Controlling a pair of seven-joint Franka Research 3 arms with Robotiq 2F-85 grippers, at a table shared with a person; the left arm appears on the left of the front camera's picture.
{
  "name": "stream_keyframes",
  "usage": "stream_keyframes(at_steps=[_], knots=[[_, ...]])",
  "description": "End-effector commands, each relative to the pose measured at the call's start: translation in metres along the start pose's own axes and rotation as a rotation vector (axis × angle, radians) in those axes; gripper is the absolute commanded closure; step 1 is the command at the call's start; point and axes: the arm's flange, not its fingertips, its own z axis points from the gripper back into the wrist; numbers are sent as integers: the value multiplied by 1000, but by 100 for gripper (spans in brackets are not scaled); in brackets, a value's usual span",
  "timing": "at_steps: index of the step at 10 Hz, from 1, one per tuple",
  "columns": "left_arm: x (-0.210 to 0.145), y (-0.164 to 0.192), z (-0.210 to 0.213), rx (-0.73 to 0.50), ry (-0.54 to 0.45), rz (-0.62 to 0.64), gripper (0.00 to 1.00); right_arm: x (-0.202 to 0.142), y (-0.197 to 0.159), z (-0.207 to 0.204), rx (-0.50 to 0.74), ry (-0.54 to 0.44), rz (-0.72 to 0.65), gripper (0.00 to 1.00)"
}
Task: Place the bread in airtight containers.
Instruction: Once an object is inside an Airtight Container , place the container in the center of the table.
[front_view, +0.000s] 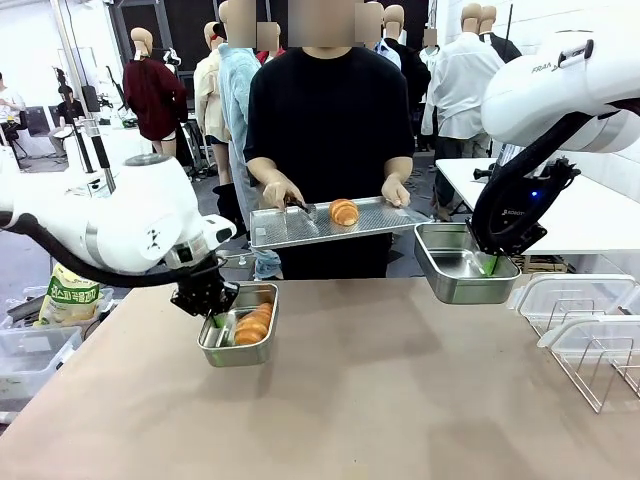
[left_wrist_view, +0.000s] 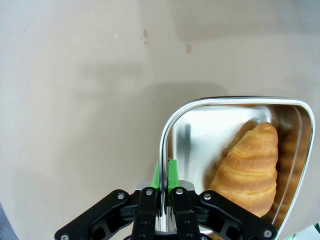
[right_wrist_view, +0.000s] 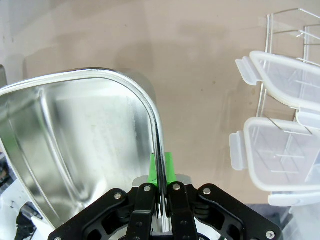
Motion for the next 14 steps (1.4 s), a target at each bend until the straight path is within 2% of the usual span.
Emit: stream_keyframes(at_steps=[1,2,11,14], knots=[[-4,4,-19,30,-52,41,100,-3,-1,1,-1,-6,-2,100],[-5,5,-28,28,-26,37,100,-3,-1,1,-1,-6,-2,100],[-2,3,-63,67,-7,24,100,-3,-1,1,-1,-6,-2,100],[0,2,-62,77,-8,26,42,-3,-1,1,-1,-6,-2,100]])
